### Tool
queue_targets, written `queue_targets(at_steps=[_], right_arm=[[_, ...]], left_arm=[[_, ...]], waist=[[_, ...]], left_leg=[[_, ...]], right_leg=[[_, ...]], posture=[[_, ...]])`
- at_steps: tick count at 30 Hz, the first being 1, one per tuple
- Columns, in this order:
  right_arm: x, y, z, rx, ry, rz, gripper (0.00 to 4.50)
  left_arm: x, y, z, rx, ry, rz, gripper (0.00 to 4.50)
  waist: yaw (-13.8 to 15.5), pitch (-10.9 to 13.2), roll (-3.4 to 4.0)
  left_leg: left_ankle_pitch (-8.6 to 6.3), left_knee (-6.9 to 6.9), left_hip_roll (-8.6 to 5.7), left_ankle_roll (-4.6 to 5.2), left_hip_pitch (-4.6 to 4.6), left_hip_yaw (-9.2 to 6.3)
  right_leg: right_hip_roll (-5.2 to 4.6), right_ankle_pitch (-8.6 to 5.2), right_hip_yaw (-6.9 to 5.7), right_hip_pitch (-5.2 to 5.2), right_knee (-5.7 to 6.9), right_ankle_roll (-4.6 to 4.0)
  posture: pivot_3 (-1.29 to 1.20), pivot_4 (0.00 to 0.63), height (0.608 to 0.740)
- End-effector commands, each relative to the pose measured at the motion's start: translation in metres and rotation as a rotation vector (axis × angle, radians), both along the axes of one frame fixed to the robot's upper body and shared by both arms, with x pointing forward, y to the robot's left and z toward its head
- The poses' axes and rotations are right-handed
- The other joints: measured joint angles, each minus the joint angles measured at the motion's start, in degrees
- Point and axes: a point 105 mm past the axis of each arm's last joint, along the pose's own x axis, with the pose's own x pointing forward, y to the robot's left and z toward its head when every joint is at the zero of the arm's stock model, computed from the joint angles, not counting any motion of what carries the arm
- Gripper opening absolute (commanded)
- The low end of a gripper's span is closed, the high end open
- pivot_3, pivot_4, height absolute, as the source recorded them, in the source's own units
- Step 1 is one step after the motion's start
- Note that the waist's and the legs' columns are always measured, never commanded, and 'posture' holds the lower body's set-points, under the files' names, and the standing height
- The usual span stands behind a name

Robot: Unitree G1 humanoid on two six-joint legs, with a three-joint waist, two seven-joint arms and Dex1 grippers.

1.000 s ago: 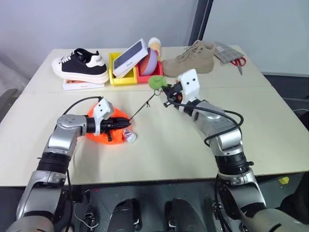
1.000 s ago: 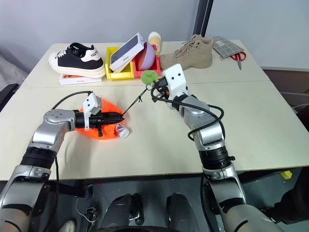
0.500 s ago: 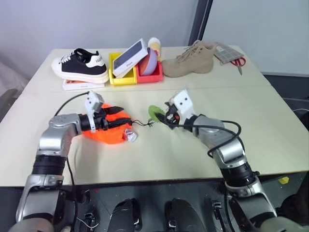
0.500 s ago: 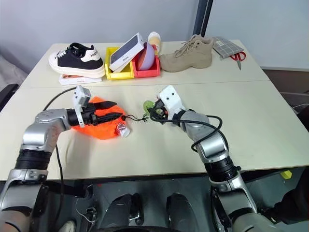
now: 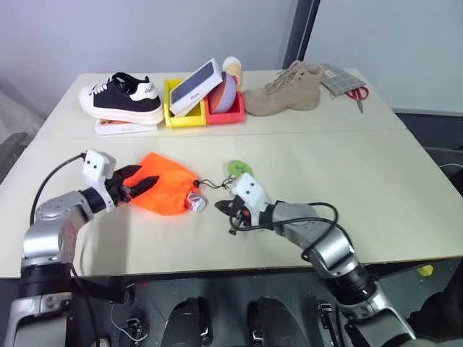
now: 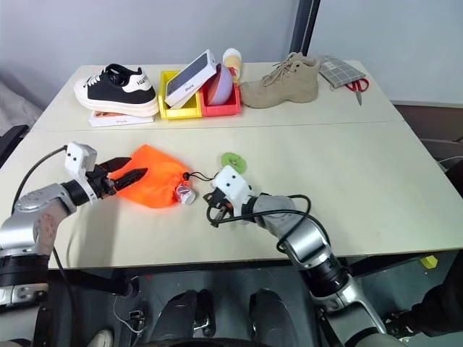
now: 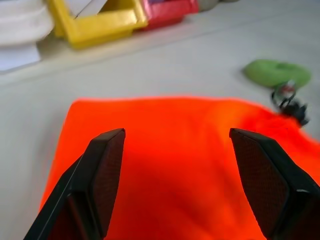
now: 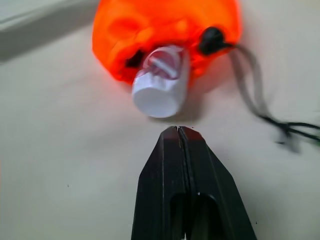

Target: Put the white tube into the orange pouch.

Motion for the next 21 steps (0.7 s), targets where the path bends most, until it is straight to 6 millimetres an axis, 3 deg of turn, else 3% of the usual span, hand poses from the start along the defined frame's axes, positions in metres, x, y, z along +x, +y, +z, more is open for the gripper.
queue_targets(at_steps=[1,16,21], right_arm=[[0.006,0.013,0.005,0.006,-0.022,0.020,0.02],[0.025,0.066,0.024,0.099,-0.079,0.033,0.02],[0.025,0.059,0.022,0.089,-0.098,0.019,0.02]], left_arm=[[-0.003,-0.005,0.013,0.026,-0.067,-0.013,3.55],[-0.010,-0.014,0.008,-0.016,-0.047,-0.034,3.55],[-0.010,-0.010,0.013,-0.009,-0.081,0.003,3.55]], waist=[[0.01,-0.01,-0.02],[-0.14,-0.02,-0.03],[-0.16,-0.02,-0.03]], left_leg=[[0.00,0.00,0.00,0.00,0.00,0.00],[-0.06,-0.04,0.00,-0.13,0.00,0.03],[-0.02,-0.04,0.00,-0.28,-0.01,0.04]], right_leg=[[-0.01,0.00,0.00,0.00,0.00,-0.01],[-0.01,0.01,-0.01,-0.02,0.00,0.01],[-0.03,0.01,-0.01,-0.02,0.00,0.01]], posture=[[0.00,0.150,0.740],[0.00,0.150,0.740],[0.00,0.150,0.740]])
